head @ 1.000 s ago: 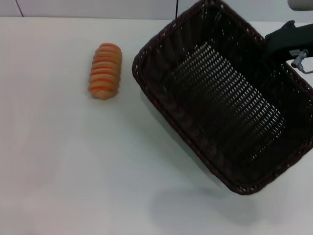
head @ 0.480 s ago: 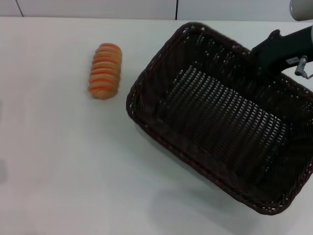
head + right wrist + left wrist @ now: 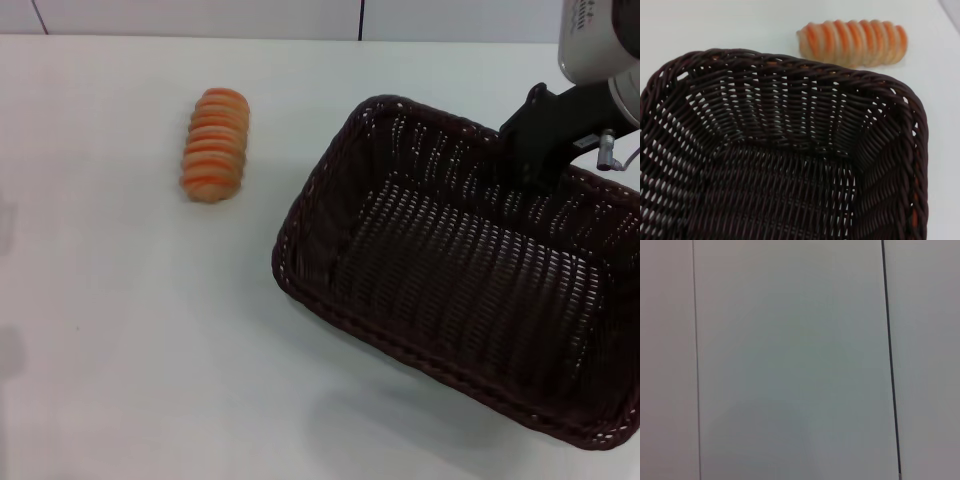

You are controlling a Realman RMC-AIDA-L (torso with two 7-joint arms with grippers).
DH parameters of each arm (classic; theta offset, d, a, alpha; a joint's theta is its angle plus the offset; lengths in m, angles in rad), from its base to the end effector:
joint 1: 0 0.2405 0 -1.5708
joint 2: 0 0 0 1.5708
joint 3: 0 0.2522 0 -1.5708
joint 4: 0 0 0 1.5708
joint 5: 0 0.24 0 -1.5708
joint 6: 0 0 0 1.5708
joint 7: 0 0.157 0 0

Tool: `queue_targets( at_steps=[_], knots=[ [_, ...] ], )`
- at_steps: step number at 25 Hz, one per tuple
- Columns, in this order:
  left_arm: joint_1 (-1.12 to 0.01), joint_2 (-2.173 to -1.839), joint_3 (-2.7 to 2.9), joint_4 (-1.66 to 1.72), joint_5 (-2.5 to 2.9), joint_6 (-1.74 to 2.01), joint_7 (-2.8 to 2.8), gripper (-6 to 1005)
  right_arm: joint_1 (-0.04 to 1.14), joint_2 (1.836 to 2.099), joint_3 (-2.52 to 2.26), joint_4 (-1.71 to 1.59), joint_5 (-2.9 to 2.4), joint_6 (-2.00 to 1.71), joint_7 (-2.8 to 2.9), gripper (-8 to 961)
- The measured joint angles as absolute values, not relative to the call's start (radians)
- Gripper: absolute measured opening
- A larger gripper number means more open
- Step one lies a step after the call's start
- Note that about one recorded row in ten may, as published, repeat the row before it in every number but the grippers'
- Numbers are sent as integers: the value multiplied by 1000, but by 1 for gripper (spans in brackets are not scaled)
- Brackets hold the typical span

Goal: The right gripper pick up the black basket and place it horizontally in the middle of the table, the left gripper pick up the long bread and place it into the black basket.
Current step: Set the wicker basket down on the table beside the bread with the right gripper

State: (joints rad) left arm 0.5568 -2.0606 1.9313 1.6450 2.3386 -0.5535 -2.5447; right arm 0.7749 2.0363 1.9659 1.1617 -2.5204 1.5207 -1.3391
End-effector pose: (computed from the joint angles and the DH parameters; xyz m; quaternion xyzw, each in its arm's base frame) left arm -0.2889 0.2508 0.0962 -0.5439 -0.2745 -0.2173 0.7626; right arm 0.1548 0.4290 0.0160 -0.9793 0.0090 -0.1543 0.1308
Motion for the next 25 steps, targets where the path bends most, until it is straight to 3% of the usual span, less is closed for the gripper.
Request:
queue_targets(
  at_steps=[18, 25],
  knots=[
    [556, -2063, 1984, 1665, 2379, -564, -2543, 839, 854, 2032, 1936, 1144, -2587, 1494, -1596, 149],
    [524, -2062, 1994, 1646, 2382, -565, -2543, 838, 900, 2043, 1906, 1114, -2572, 1369, -1603, 149]
  ],
)
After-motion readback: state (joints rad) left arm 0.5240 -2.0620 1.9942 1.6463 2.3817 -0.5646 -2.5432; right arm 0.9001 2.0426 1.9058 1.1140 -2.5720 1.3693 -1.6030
